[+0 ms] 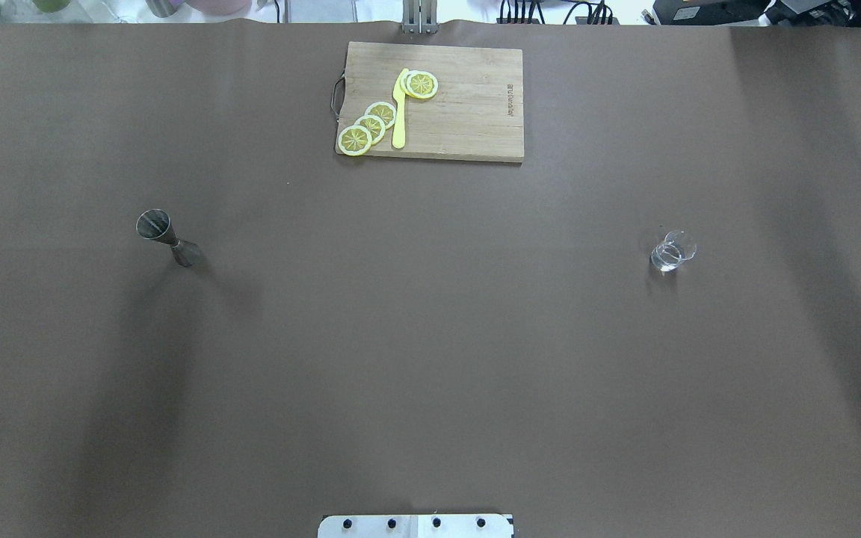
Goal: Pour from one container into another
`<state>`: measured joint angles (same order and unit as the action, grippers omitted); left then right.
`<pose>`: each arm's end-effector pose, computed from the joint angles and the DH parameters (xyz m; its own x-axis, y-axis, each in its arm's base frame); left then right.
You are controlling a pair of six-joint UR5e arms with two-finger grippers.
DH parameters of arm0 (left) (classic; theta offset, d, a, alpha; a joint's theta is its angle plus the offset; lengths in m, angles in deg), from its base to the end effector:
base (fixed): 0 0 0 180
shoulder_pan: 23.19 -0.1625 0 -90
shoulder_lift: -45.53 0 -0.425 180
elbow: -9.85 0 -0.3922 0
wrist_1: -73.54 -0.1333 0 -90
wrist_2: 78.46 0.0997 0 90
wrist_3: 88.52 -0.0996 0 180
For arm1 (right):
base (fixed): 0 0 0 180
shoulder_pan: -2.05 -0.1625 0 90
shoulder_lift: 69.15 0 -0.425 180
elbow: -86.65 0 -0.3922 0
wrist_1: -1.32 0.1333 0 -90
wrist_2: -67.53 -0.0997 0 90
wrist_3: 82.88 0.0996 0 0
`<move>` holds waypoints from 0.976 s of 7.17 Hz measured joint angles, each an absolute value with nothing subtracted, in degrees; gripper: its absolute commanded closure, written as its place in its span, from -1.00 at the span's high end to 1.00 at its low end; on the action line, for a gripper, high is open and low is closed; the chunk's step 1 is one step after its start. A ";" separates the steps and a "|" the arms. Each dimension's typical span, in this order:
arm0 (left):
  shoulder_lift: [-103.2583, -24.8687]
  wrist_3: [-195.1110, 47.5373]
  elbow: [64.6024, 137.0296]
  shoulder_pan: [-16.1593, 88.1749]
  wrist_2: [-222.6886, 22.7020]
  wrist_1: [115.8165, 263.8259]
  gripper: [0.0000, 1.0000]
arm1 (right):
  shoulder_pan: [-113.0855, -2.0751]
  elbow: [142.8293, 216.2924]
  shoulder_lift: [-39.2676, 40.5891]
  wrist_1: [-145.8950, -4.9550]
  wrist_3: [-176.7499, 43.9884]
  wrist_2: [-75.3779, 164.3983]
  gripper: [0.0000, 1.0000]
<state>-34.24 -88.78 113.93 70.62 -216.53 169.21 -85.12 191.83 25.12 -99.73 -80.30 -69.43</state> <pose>-0.0873 -0.4203 0.6036 0.6752 0.0828 -0.7330 0.0625 0.9837 0.1687 0.0381 -0.4554 0.5803 0.6833 0.0131 0.7300 0.0186 0.9992 -0.0353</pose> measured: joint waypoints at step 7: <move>-39.21 -88.59 112.97 61.33 -216.14 181.50 0.96 | -75.38 197.39 24.60 -86.49 -82.32 -69.53 1.00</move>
<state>-39.21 -88.59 112.97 61.33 -216.14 181.50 -75.38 197.39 24.60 -86.49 -82.32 -69.53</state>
